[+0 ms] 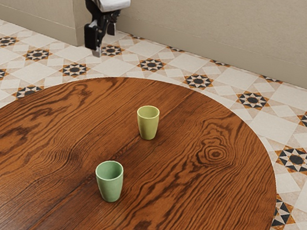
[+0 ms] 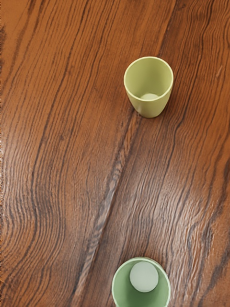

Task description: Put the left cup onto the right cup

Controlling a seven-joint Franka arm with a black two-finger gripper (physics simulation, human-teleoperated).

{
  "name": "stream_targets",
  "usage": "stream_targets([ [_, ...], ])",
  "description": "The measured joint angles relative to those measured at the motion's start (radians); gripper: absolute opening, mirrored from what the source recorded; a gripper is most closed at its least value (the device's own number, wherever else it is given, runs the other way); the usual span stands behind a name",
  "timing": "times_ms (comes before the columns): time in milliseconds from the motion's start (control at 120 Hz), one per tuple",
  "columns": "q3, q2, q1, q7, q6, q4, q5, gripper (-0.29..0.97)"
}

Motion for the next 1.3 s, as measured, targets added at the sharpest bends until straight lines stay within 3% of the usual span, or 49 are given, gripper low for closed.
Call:
stream_targets([
  [167,-0.001,0.013,-0.012,-0.029,-0.011,0.005,0.003,0.68],
  [467,0.002,0.27,0.013,-0.032,0.08,0.142,0.021,0.68],
  [750,0.005,0.438,0.061,0.016,0.159,0.236,-0.034,0.68],
  [1300,0.005,0.616,0.107,0.108,0.264,0.28,-0.129,0.68],
])
